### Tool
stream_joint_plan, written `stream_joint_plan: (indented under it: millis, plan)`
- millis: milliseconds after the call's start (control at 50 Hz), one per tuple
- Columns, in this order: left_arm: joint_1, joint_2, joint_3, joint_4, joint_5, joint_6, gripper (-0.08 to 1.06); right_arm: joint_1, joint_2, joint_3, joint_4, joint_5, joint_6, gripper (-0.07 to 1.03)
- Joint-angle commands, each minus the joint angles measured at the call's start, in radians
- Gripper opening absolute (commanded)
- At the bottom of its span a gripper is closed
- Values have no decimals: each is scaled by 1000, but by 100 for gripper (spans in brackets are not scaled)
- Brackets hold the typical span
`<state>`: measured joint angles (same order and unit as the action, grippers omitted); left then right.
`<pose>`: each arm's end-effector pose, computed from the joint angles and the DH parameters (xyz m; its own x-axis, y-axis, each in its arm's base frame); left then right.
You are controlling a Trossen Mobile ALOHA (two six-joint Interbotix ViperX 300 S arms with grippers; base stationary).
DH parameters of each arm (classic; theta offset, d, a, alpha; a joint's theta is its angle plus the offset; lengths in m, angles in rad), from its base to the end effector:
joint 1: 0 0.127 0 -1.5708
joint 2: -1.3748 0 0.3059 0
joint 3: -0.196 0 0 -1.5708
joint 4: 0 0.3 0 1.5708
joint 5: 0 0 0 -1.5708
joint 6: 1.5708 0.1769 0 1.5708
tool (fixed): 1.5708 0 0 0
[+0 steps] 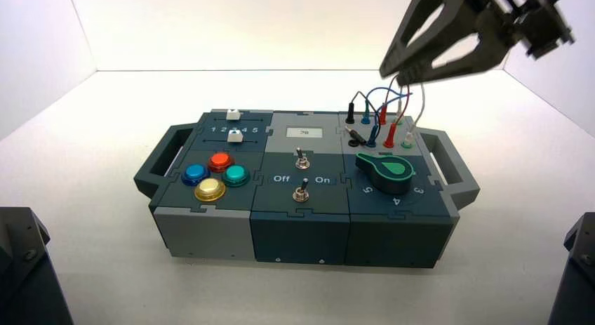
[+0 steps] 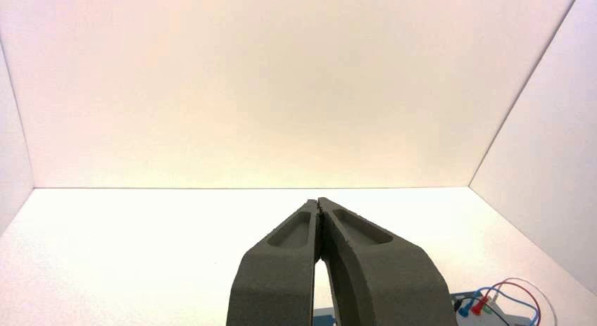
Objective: Pull the blue wire.
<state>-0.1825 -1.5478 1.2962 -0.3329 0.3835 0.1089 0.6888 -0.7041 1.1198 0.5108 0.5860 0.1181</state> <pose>0.1597 -0.0515 0.2484 0.9476 -0.2992 -0.1116 0.2714 0.9388 -0.2122 0.1441 0.1806 0.1355 0.2662 0.5694 -0.7778 -0.2960 0.8162 0.4962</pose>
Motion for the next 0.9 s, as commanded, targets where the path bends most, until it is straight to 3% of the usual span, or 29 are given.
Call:
stream_joint_plan:
  millis: [20,360,620,900]
  plan:
    - [6,17,-14,-2,-12,-2,-3,-14,11,-20,8,-11,2,35]
    - [6,17,-15,-2,-12,-2,-3,-175,-9,12,6,6,-14,34]
    - [6,15,-15,-2,-12,-2,-3,-176,15,-11,9,17,-9,34]
    - [5,11,-15,-2,-14,-2,-3,-175,74,-41,43,20,-11,34]
